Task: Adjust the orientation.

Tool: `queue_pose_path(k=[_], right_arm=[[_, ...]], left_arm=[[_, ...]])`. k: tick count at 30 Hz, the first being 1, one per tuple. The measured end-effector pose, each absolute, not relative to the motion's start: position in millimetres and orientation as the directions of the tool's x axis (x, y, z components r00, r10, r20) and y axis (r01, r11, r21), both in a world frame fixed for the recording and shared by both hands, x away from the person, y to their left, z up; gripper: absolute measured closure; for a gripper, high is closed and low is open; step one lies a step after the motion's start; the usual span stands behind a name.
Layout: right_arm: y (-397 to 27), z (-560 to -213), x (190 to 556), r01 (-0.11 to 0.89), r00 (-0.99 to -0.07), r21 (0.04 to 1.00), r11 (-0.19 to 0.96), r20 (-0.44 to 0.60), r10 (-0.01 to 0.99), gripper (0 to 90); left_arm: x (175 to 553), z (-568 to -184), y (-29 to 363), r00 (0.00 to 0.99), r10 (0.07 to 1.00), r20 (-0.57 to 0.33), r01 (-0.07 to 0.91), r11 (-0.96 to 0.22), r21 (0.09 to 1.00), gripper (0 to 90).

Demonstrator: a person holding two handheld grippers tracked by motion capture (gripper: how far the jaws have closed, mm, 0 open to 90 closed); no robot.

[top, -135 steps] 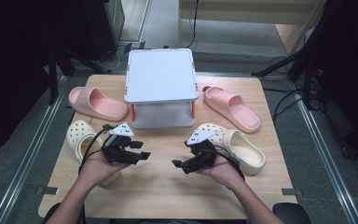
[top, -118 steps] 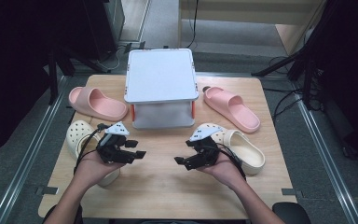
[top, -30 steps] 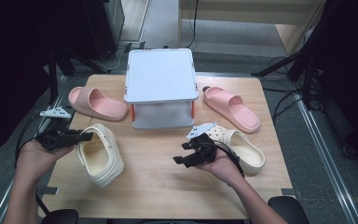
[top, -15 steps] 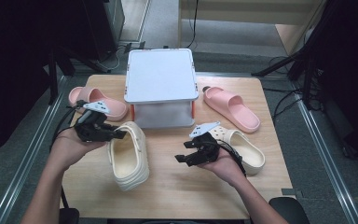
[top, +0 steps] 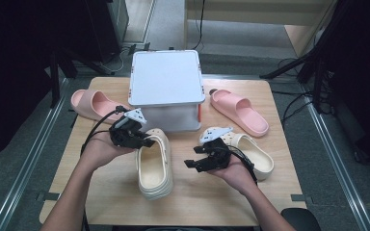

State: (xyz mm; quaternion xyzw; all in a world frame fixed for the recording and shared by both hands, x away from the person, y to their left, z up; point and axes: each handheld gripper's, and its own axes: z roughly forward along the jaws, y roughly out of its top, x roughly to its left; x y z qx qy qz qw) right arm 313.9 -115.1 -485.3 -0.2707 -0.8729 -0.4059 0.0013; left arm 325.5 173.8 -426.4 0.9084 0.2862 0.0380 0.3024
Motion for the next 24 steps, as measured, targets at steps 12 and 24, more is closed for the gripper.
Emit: queue_pose_path(k=[12,24], right_arm=[[-110.5,-487.0,310.1,0.472,-0.858,0.702,0.533,0.227,0.461,34.3],[-110.3,-486.9,310.0,0.466,-0.855,0.713,0.523,0.212,0.473,35.9]], left_arm=[[317.6,-444.0,167.0,0.857,0.49,-0.159,0.485,-0.661,0.573,70.4],[311.5,-453.1,153.6,0.846,0.487,-0.219,0.517,-0.643,0.565,60.6]])
